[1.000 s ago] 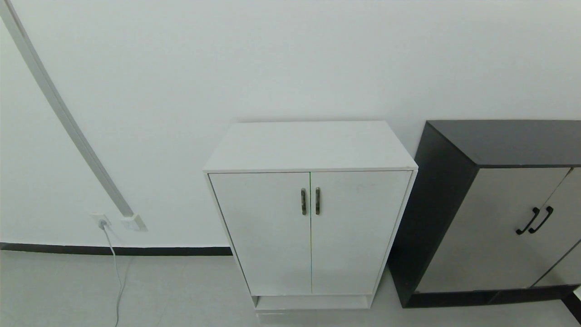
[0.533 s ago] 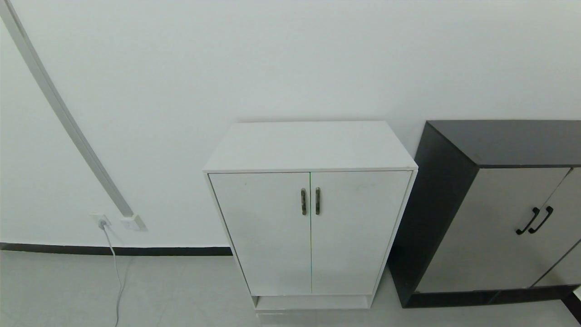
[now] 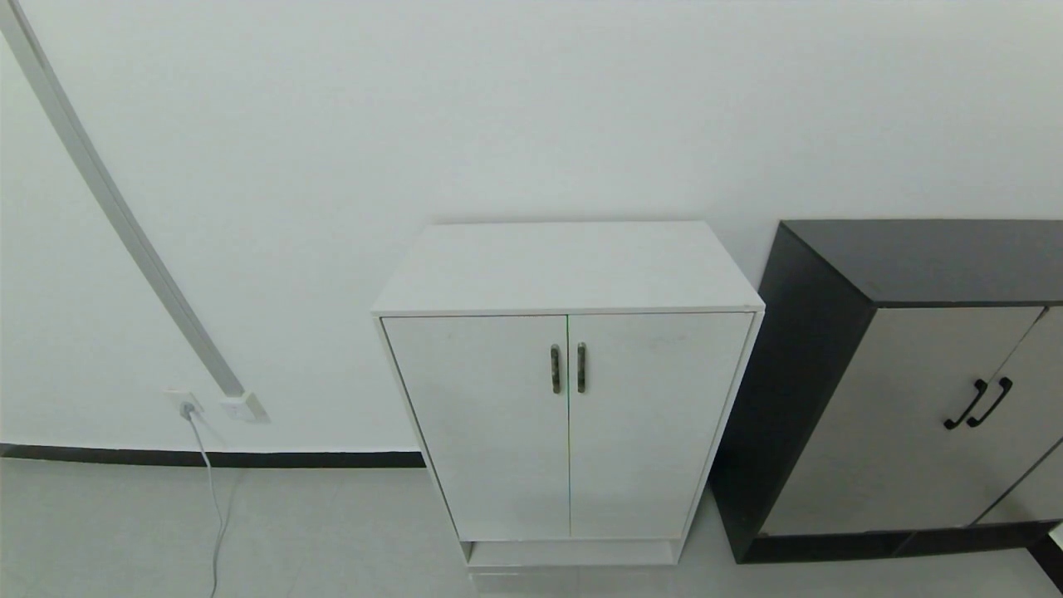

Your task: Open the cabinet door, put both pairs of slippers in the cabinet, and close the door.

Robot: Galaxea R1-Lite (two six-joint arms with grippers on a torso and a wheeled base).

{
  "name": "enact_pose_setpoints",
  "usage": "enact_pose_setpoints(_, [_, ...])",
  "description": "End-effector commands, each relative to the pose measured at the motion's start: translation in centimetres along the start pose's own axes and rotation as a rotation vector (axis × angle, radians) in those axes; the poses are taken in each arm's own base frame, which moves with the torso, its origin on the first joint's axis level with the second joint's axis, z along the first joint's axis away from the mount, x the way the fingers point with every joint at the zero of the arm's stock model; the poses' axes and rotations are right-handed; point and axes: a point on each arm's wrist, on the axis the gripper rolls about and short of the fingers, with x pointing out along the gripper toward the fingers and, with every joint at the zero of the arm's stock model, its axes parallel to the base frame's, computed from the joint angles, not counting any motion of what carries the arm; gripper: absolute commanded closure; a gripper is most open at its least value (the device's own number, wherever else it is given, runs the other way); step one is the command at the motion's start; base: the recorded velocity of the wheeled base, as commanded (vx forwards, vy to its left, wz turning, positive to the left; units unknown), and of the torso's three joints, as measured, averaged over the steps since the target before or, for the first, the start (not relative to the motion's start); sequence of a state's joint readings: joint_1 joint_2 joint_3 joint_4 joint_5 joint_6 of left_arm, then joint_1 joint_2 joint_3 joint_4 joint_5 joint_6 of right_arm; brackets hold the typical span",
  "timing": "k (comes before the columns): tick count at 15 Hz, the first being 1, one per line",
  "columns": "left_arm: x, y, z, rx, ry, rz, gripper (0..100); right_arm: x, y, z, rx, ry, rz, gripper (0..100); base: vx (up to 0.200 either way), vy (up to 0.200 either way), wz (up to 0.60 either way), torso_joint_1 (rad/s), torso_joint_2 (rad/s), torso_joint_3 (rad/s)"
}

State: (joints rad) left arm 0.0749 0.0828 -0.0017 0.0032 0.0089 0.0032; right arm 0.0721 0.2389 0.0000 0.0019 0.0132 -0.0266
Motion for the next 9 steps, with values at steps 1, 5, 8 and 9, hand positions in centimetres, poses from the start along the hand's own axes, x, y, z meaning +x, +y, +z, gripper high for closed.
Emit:
enact_pose_setpoints(1, [0.0, 0.0, 0.0, 0.000, 0.002, 0.001, 100, -0.7, 0.1, -0.2, 0.035, -0.087, -0.055, 100, 0.000, 0.000, 0.00, 0.000, 0.00, 0.000])
enact_pose_setpoints(5, [0.0, 0.0, 0.0, -0.002, 0.002, 0.002, 100, -1.3, 0.2, -0.6, 0.036, -0.182, -0.082, 100, 0.000, 0.000, 0.00, 0.000, 0.00, 0.000])
enact_pose_setpoints(8, [0.0, 0.0, 0.0, -0.002, 0.002, 0.004, 100, -1.7, 0.2, -0.7, 0.033, -0.237, -0.082, 100, 0.000, 0.000, 0.00, 0.000, 0.00, 0.000])
enact_pose_setpoints(9, [0.0, 0.0, 0.0, -0.002, 0.002, 0.004, 100, -1.7, 0.2, -0.7, 0.038, -0.237, -0.081, 100, 0.000, 0.000, 0.00, 0.000, 0.00, 0.000])
